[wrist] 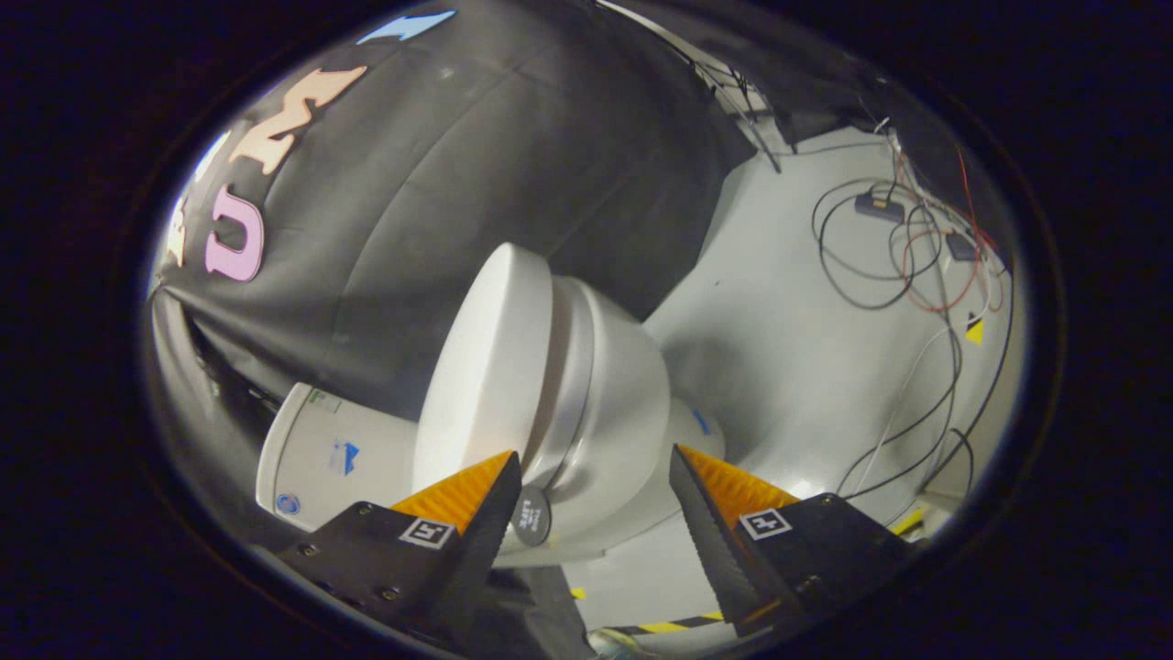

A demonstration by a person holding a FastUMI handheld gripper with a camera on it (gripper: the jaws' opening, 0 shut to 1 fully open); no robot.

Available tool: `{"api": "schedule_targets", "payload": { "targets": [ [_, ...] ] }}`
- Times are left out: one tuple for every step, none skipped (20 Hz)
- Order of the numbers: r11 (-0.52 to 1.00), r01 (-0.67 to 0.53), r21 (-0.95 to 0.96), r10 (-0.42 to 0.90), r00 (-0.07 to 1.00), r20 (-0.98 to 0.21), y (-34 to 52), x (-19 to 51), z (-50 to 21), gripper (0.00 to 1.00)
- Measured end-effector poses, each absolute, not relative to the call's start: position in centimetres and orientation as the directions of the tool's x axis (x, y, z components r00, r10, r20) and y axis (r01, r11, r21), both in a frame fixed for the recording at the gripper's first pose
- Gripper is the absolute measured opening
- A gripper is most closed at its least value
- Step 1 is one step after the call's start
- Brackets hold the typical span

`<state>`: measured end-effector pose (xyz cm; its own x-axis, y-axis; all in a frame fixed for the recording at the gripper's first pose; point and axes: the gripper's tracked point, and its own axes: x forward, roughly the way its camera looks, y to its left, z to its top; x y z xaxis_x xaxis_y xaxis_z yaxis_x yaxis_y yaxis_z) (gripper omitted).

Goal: Open the toilet lid.

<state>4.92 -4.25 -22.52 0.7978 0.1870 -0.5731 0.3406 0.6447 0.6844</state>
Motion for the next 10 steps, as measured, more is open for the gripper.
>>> {"api": "schedule_targets", "payload": {
  "targets": [
    [0.616, 0.338, 0.711, 0.210, 0.800, -0.562, -3.6, 5.1, -22.4, 0.97],
    [0.588, 0.330, 0.738, 0.235, 0.804, -0.547, -2.5, 4.8, -22.2, 0.81],
    [0.561, 0.330, 0.759, 0.258, 0.801, -0.539, -2.1, 5.1, -22.0, 0.65],
    [0.536, 0.340, 0.773, 0.288, 0.787, -0.546, -1.0, 4.9, -22.6, 0.48],
    [0.523, 0.347, 0.778, 0.295, 0.783, -0.547, 0.1, 4.3, -23.2, 0.48],
    [0.494, 0.364, 0.790, 0.277, 0.795, -0.540, -2.0, 5.3, -22.3, 0.26],
    [0.477, 0.377, 0.794, 0.294, 0.783, -0.548, -1.4, 5.3, -23.0, 0.04],
    [0.472, 0.373, 0.798, 0.290, 0.790, -0.541, -1.2, 5.1, -22.5, 0.04],
    [0.474, 0.361, 0.803, 0.303, 0.789, -0.534, -1.0, 5.1, -22.1, 0.04],
    [0.464, 0.365, 0.807, 0.303, 0.791, -0.531, -0.9, 5.0, -22.0, 0.02]
  ]
}}
